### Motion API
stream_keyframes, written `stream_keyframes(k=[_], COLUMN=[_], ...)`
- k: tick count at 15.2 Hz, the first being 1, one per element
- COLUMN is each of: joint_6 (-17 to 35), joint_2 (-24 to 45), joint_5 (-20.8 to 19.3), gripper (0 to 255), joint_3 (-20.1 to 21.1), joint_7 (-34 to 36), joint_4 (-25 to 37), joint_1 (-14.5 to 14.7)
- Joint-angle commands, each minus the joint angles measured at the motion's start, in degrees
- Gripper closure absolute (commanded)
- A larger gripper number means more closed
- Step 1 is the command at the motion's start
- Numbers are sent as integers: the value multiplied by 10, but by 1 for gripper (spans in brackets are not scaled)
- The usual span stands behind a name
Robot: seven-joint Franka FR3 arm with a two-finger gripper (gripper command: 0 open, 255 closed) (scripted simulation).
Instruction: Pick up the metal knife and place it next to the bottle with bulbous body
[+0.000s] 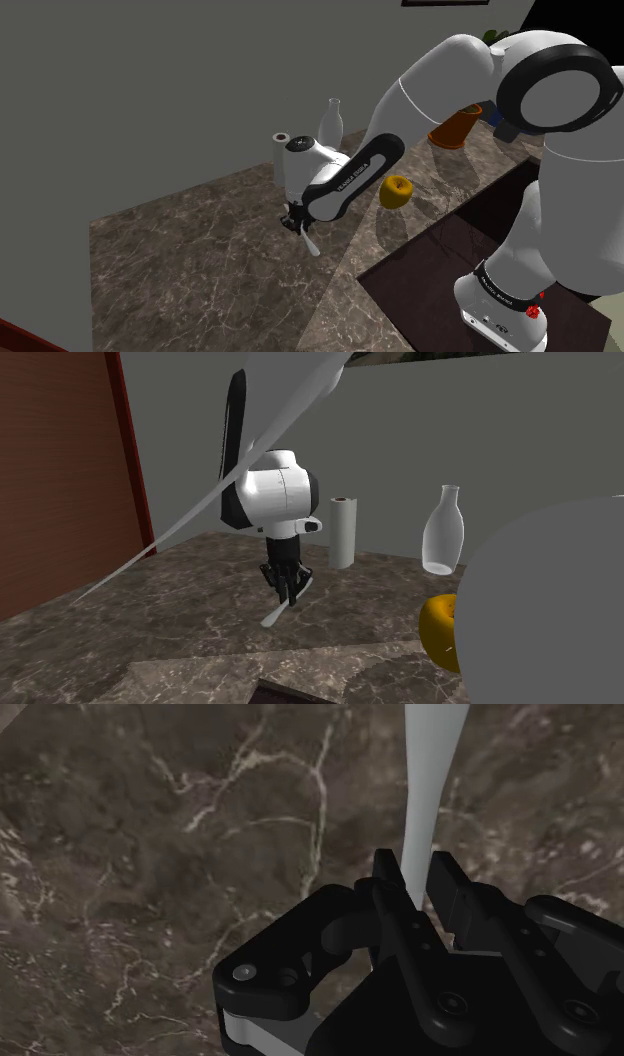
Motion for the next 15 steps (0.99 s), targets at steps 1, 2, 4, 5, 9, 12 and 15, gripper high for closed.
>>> stream_keyframes(k=[1, 2, 4, 5, 9, 12, 15], joint_6=[0, -1, 0, 0, -24, -43, -62], joint_2=[1, 1, 2, 1, -26, -46, -65], joint_5=[0, 0, 0, 0, 2, 4, 6], gripper=[255, 255, 255, 255, 255, 255, 255], joint_3=[-1, -1, -1, -1, 0, 1, 2], joint_7=[0, 0, 1, 0, -2, -4, -6], joint_4=[0, 0, 0, -2, -4, -5, -4], joint_1=[-1, -1, 0, -1, -2, -2, -3])
